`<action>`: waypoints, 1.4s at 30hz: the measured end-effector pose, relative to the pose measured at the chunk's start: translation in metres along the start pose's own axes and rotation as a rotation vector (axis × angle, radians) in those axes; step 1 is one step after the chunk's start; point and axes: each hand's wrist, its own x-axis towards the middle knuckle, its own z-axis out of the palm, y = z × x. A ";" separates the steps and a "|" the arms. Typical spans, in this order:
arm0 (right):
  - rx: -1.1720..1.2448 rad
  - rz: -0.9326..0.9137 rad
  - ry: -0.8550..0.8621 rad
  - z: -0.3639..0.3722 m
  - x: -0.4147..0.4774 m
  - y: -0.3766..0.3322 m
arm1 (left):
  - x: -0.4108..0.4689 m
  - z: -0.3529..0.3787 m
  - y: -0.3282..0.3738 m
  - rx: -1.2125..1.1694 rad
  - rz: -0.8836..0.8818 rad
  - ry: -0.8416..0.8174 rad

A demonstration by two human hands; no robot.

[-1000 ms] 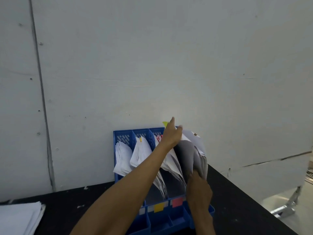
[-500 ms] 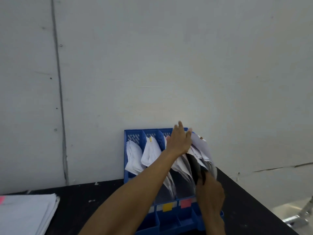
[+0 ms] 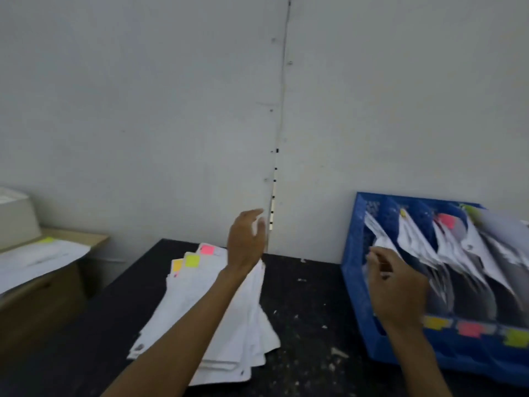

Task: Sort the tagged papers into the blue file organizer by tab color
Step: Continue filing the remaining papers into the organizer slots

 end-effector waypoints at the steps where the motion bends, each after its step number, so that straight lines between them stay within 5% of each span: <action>1: 0.072 0.007 -0.054 0.019 -0.011 -0.019 | -0.012 -0.024 -0.024 0.124 -0.104 0.004; 5: 0.200 0.186 -0.484 0.105 -0.078 -0.088 | -0.062 -0.103 -0.097 0.639 -0.510 -0.092; 10: -0.099 0.328 -0.749 0.166 -0.150 -0.134 | -0.095 -0.134 -0.120 0.674 -0.610 -0.131; 15: -0.421 0.290 -0.675 0.175 -0.180 -0.156 | -0.110 -0.144 -0.132 0.499 -0.561 -0.033; 30: -0.505 0.404 -0.647 0.176 -0.176 -0.150 | -0.103 -0.151 -0.138 0.306 -0.636 0.057; 42: -0.435 0.423 -0.604 0.176 -0.174 -0.135 | -0.101 -0.148 -0.146 0.241 -0.483 -0.006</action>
